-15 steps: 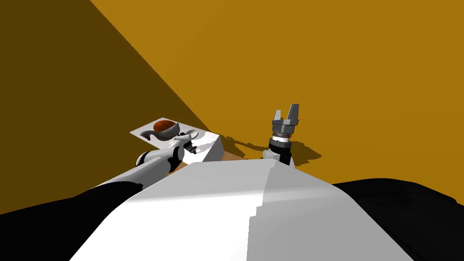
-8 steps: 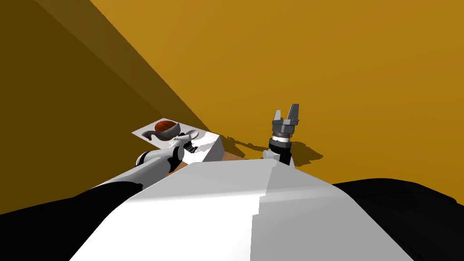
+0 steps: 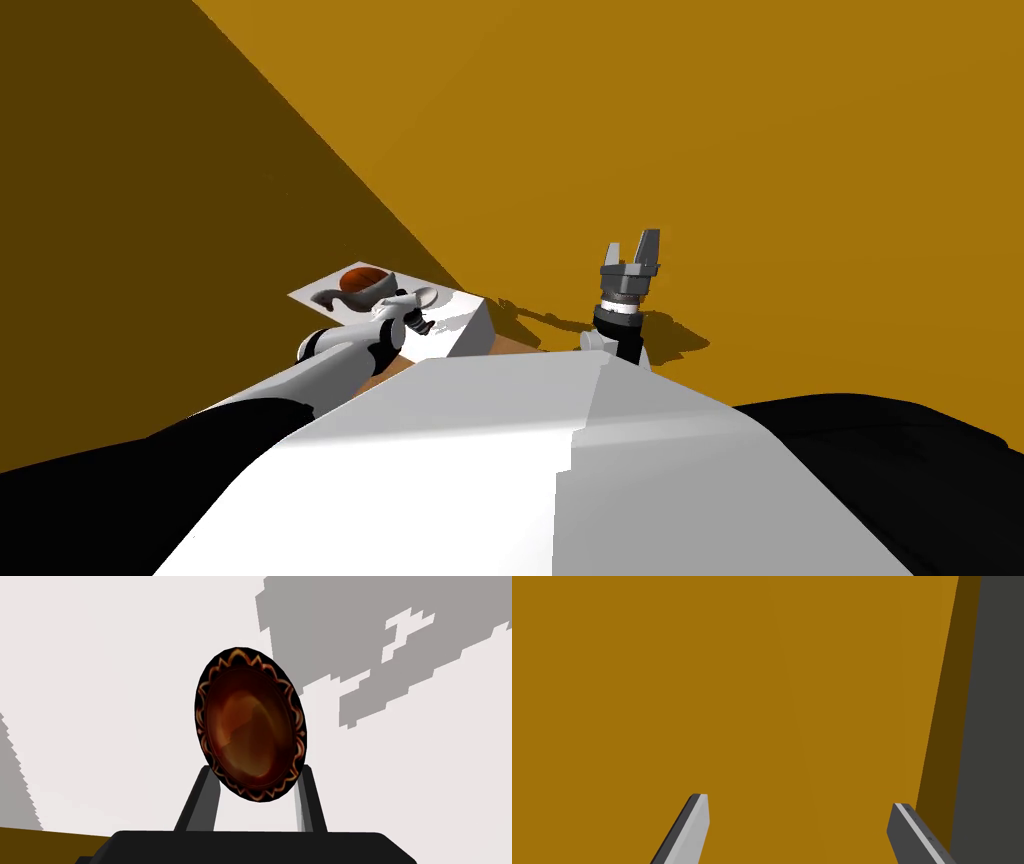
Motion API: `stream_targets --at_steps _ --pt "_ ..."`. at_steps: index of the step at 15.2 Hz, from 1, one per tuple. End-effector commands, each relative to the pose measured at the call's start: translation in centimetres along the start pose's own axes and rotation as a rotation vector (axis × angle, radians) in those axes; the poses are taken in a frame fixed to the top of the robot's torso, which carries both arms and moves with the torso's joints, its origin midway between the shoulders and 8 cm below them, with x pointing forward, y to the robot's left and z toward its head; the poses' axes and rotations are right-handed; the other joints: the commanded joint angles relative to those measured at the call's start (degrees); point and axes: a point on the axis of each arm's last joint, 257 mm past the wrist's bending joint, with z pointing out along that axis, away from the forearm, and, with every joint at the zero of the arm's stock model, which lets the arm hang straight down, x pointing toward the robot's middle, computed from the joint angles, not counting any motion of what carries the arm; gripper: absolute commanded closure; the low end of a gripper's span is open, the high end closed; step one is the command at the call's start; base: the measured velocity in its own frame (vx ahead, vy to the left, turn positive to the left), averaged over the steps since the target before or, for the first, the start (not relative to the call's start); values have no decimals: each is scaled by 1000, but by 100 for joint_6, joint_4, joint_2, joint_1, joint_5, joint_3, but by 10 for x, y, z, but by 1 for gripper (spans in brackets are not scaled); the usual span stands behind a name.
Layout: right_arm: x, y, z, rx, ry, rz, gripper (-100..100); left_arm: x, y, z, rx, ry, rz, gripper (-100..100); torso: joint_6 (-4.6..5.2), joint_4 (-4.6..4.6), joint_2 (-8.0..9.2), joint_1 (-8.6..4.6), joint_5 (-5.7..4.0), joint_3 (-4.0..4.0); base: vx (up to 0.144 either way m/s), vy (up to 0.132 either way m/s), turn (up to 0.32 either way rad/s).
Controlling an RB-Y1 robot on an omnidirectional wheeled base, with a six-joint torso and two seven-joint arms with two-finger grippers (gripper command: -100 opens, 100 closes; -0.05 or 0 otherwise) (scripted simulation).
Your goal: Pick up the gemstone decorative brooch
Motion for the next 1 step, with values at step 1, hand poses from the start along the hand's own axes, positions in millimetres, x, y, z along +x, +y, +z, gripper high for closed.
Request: stream_targets --at_steps 1 --pt "0 0 0 0 0 0 0 0 0 0 0 0 0 100 0 0 0 0 0 0 -3 3 -10"
